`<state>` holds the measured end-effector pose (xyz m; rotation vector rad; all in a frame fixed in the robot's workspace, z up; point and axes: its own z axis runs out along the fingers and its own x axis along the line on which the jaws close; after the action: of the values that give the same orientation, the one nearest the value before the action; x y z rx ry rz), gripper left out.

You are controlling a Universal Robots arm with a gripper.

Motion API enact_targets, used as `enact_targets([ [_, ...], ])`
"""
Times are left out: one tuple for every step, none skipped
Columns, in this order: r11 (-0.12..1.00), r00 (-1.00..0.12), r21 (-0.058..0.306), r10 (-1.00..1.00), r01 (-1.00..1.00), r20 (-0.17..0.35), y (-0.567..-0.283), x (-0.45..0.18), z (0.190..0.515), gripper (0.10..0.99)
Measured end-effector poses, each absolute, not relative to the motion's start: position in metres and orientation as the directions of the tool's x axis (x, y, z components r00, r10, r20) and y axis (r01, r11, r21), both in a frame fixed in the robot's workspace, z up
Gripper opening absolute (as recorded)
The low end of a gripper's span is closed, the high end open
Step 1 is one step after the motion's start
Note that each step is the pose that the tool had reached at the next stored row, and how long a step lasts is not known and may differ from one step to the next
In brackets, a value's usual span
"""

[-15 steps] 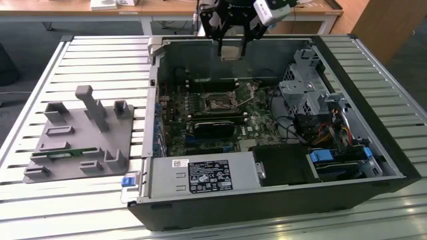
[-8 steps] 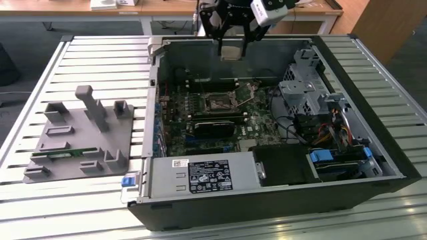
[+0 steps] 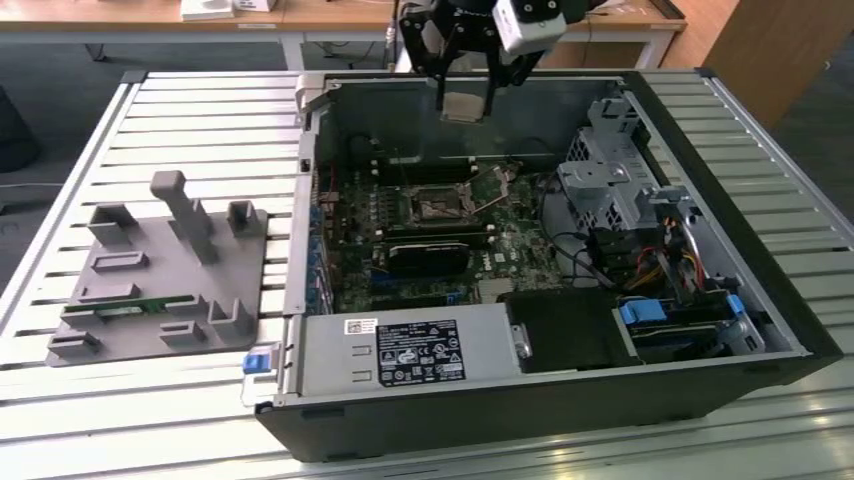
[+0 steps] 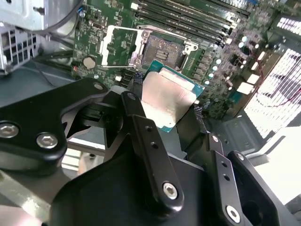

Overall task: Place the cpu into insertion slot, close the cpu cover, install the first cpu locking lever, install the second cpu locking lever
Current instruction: 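Place the cpu into insertion slot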

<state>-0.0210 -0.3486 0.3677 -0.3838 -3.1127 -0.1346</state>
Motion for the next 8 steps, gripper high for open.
enact_targets([
  [0.963, -0.967, 0.084, 0.256, 0.256, 0.013, -0.3486, -0.021, 0.3676, 0.537],
  [0.959, -0.963, 0.084, 0.27, 0.27, 0.013, -0.3486, -0.021, 0.3676, 0.537],
  [0.955, -0.959, 0.083, 0.284, 0.284, 0.013, -0.3486, -0.021, 0.3675, 0.537],
  [0.951, -0.955, 0.083, 0.297, 0.297, 0.012, -0.3486, -0.0211, 0.3674, 0.537],
  [0.947, -0.95, 0.083, 0.311, 0.311, 0.012, -0.3486, -0.0211, 0.3672, 0.537],
  [0.942, -0.946, 0.083, 0.325, 0.325, 0.012, -0.3486, -0.021, 0.3671, 0.537],
  [0.938, -0.942, 0.083, 0.336, 0.336, 0.012, -0.3486, -0.021, 0.367, 0.537],
  [0.934, -0.938, 0.083, 0.347, 0.347, 0.012, -0.3486, -0.021, 0.3669, 0.537],
])
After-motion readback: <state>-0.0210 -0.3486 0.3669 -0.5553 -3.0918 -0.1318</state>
